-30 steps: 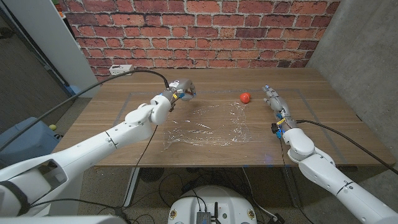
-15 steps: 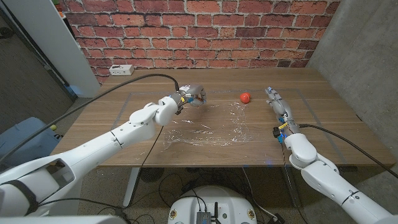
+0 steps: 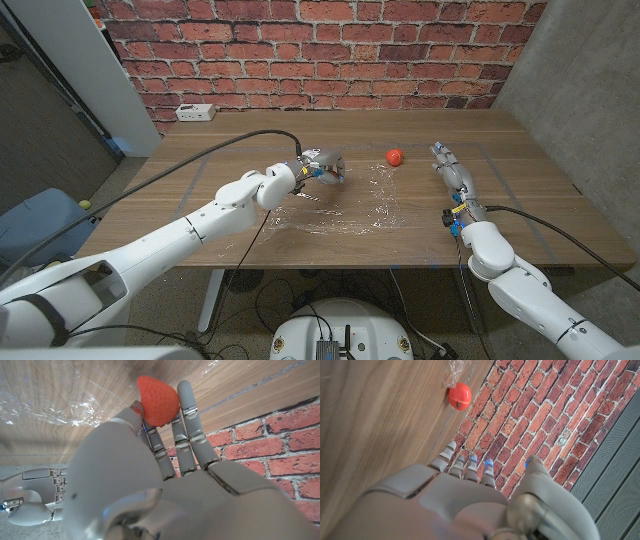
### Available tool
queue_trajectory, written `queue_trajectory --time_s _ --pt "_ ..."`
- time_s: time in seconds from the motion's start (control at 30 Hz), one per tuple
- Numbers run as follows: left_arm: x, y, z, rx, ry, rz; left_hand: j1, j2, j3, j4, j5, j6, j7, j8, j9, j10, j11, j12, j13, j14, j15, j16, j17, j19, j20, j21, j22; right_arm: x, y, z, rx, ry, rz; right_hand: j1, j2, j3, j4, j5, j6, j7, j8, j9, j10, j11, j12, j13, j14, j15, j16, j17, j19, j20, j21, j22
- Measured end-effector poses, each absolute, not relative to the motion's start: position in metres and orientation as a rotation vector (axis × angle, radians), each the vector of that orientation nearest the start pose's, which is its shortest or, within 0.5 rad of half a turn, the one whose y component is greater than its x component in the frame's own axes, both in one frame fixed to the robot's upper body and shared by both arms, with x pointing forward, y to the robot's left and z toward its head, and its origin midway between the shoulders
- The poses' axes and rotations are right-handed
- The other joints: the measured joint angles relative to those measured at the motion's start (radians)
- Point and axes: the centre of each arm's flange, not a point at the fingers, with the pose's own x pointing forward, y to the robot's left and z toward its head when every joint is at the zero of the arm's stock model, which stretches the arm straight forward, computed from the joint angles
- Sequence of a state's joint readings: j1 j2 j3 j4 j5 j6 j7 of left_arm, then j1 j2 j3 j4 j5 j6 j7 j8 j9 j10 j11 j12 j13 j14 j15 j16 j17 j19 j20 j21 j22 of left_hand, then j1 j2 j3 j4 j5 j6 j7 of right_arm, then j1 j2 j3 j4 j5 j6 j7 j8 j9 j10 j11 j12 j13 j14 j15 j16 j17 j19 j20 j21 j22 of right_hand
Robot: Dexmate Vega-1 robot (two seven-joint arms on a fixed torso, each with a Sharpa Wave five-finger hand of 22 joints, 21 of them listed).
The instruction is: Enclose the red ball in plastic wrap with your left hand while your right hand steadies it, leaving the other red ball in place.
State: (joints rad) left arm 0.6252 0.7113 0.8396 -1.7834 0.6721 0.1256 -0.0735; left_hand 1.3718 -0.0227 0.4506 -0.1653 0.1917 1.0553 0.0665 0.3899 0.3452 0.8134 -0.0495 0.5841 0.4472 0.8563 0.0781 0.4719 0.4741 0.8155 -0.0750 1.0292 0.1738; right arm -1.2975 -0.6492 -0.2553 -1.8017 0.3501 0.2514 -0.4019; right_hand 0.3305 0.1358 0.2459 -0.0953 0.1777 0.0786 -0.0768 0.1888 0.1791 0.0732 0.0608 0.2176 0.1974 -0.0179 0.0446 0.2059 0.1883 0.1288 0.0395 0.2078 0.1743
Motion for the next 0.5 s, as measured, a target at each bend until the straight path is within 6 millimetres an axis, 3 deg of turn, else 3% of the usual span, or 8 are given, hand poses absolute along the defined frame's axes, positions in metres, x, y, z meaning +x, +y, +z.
queue_trajectory --time_s 0.33,0.4,0.47,0.5 --pt "0.584 0.097 -0.004 1.617 -0.77 -0.26 0.001 0.002 -0.002 0.002 -0.001 -0.001 0.0 -0.022 0.005 -0.033 -0.022 -0.019 -0.007 -0.009 -0.009 -0.019 0.022 -0.005 0.005 0.007 -0.002 0.526 -0.292 -0.101 -0.144 -0.634 -0.058 0.0 0.0 0.0 0.0 0.0 0.0 0.0 0.0 0.0 0.004 -0.004 0.0 0.0 0.0 0.0 0.0 0.0 0.0 0.0 0.0 0.0" --pt "0.584 0.096 -0.006 1.624 -0.765 -0.263 0.018 0.018 -0.018 0.011 -0.003 -0.026 -0.019 -0.036 0.002 -0.055 -0.029 -0.036 -0.016 -0.017 -0.017 -0.033 0.024 -0.016 0.015 0.014 -0.001 0.525 -0.292 -0.102 -0.143 -0.633 -0.059 0.0 0.0 0.0 0.0 0.0 0.0 0.0 0.0 0.0 0.004 -0.004 0.0 0.0 0.0 0.0 0.0 0.0 0.0 0.0 0.0 0.0" --pt "0.583 0.094 -0.008 1.634 -0.759 -0.267 0.002 0.035 -0.042 0.016 -0.003 -0.065 -0.046 -0.062 -0.007 -0.084 -0.033 -0.065 -0.03 -0.037 -0.037 -0.052 0.024 -0.076 0.004 0.016 0.001 0.524 -0.291 -0.103 -0.142 -0.633 -0.059 -0.004 -0.004 0.0 0.0 0.0 0.0 0.0 0.0 0.0 0.004 -0.004 0.0 0.0 0.0 0.0 0.0 0.0 0.0 0.0 0.0 0.0" --pt "0.584 0.094 -0.01 1.653 -0.74 -0.27 0.006 0.06 -0.053 0.02 -0.003 -0.089 -0.059 -0.077 -0.011 -0.102 -0.033 -0.087 -0.039 -0.052 -0.051 -0.066 0.023 -0.12 0.003 0.014 0.003 0.523 -0.291 -0.103 -0.142 -0.633 -0.06 -0.004 -0.004 0.0 0.0 0.0 0.0 0.0 0.0 0.0 0.004 -0.004 0.0 0.0 0.0 0.0 0.0 0.0 0.0 0.0 0.0 0.0"
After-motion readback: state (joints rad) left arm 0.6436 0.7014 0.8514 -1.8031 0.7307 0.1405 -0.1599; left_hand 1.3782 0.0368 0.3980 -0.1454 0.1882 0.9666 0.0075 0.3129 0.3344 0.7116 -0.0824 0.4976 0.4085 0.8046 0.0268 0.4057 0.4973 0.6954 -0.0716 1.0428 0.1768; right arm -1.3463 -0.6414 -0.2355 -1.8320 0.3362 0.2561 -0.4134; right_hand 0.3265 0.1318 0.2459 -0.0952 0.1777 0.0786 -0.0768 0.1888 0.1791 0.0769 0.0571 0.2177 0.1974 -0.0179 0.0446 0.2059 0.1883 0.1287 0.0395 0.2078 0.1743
